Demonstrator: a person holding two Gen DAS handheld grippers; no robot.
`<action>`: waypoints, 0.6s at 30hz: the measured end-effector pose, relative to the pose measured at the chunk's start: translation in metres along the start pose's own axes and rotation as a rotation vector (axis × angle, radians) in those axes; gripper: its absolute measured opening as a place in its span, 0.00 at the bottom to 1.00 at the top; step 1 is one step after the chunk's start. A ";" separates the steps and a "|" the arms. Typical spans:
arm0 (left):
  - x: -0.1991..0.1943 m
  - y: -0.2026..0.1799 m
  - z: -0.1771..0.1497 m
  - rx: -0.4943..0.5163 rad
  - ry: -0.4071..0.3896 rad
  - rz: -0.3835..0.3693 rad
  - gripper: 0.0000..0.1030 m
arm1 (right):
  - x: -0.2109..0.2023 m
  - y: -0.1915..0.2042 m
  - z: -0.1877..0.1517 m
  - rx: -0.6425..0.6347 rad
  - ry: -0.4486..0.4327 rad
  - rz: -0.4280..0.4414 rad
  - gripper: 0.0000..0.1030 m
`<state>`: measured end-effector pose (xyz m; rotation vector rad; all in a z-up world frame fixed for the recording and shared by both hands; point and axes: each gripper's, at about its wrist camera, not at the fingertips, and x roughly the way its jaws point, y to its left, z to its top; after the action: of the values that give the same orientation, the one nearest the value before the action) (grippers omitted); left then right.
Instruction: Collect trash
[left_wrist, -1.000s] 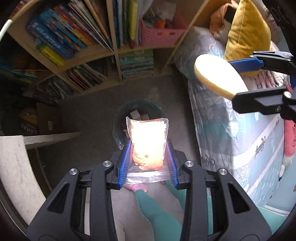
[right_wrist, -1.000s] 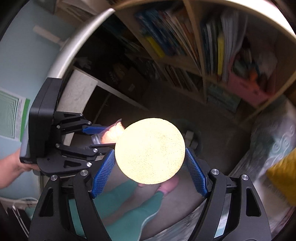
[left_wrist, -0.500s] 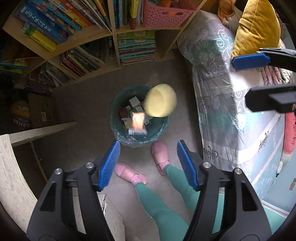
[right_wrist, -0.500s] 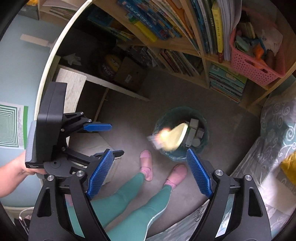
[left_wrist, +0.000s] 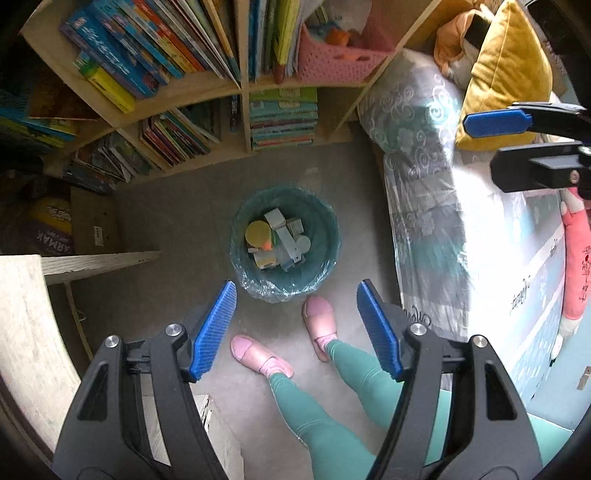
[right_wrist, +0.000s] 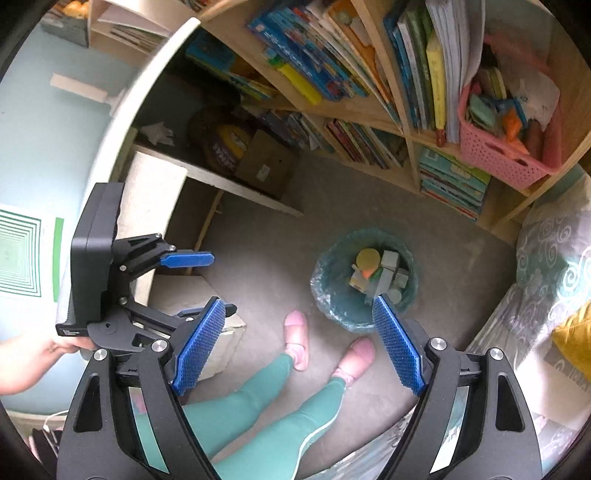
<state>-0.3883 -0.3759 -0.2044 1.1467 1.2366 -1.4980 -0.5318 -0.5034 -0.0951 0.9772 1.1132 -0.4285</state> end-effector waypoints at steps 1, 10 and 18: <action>-0.007 0.001 -0.002 -0.004 -0.014 0.001 0.64 | -0.005 0.006 0.001 -0.011 -0.007 0.004 0.80; -0.096 0.029 -0.029 -0.116 -0.184 0.044 0.79 | -0.047 0.071 0.026 -0.140 -0.094 0.042 0.82; -0.169 0.070 -0.077 -0.283 -0.336 0.117 0.90 | -0.059 0.159 0.058 -0.344 -0.124 0.094 0.85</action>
<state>-0.2751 -0.3001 -0.0603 0.7332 1.0868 -1.3145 -0.4102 -0.4763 0.0332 0.6870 0.9851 -0.2086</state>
